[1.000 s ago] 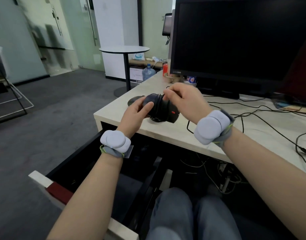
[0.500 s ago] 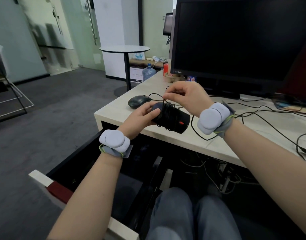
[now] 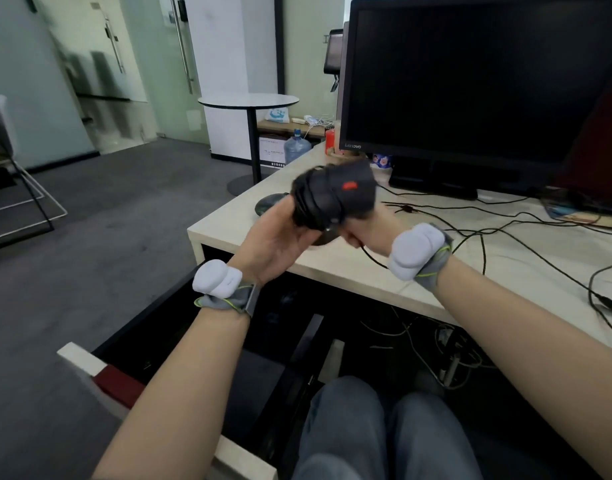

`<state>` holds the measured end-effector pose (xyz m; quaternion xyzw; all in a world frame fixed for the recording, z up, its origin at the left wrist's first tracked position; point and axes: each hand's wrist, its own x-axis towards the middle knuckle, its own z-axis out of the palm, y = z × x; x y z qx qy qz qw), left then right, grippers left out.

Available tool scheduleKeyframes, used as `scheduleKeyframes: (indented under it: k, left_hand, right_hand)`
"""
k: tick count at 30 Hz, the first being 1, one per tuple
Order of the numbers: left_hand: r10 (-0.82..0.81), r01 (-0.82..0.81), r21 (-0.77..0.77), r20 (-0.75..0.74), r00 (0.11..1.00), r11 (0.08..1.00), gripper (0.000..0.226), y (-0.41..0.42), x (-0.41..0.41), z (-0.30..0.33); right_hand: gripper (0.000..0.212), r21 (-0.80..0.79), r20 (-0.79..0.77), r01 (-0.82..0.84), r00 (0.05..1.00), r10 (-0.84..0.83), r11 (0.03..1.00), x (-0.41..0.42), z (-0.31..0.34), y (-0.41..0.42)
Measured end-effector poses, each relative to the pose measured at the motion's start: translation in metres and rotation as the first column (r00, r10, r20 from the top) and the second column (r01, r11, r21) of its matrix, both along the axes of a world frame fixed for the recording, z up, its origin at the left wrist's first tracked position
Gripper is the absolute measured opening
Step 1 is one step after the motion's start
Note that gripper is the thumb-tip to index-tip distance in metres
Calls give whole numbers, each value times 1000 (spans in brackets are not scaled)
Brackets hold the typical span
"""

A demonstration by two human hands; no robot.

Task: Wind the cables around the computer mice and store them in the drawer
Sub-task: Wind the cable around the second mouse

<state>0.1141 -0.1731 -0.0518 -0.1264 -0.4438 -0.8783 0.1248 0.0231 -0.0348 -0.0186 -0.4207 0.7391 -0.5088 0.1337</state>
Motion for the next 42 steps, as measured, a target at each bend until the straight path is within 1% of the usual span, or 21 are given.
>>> scheduleKeyframes:
  k: [1,2,4,5,6,8,10,11,14,16,20,23,26,28,31,34,37,39,40,41,42]
  left_hand:
    - [84,-85,61,19,996,994,27,-4,-1,-1]
    - [167,-171,110,42,985,979,24,-8,-3,-2]
    - [306,-313,157,68,950,937,20,-14,-5,-5]
    - [357,-364,172,73,931,915,19,-16,-5,-7]
    - [404,-411,182,79,911,893,18,-19,-6,-7]
    - [489,-498,164,97,867,851,13,-23,-5,-7]
    - [571,-582,98,120,812,807,10,-28,-6,-9]
    - [611,-619,44,120,782,784,9,-29,-6,-11]
    - [698,-681,-163,91,710,714,10,-30,-7,-15]
    - [709,-670,-273,71,702,690,14,-30,-8,-17]
    - [667,-578,-489,13,745,654,16,-28,-9,-18]
    - [600,-507,-544,-7,800,669,17,-25,-8,-17]
    - [539,-427,-619,-7,842,660,20,-23,-5,-18]
    - [487,-366,-636,18,873,679,21,-21,-3,-17]
    - [353,-256,-580,59,934,773,21,-16,1,-15]
    - [200,-139,-468,83,976,873,19,-13,5,-11]
    - [77,-47,-334,78,994,941,26,-12,8,-8]
    - [7,11,-247,70,998,969,47,-10,9,-6]
    - [-12,25,-212,64,998,977,55,-9,8,-6]
    - [-18,26,-180,46,999,983,54,-8,7,-5]
    - [-13,16,-149,21,1000,989,47,-7,6,-5]
  right_hand:
    - [31,83,-63,-36,997,41,996,7,-7,-2]
    - [24,143,-87,-89,991,102,986,13,-13,-5]
    - [23,208,-49,-120,990,133,971,24,-20,-11]
    - [24,226,-62,-108,990,125,968,30,-22,-15]
    - [24,253,-116,-66,988,98,965,34,-22,-19]
    - [26,346,-331,53,941,69,937,42,-19,-21]
    - [27,385,-548,200,835,48,901,48,-15,-19]
    - [27,377,-617,252,786,39,891,50,-14,-18]
    - [29,349,-750,304,658,69,886,56,-15,-18]
    - [28,313,-769,314,638,45,896,57,-10,-16]
    - [23,206,-720,314,690,-74,927,43,11,-7]
    - [22,180,-729,340,676,-107,923,27,21,0]
    - [14,116,-730,382,659,-182,917,12,26,6]
    - [10,94,-683,355,703,-199,930,2,29,10]
    - [4,92,-561,214,818,-127,973,-7,33,14]
    - [6,78,-500,110,864,-56,991,-8,30,15]
    - [18,101,-480,81,877,-23,992,-9,21,14]
    - [26,163,-443,87,897,-6,983,-6,13,9]
    - [35,180,-386,92,922,-15,979,-3,11,7]
    - [46,171,-329,97,944,-36,980,1,8,7]
    - [51,155,-312,114,948,-61,981,2,4,6]
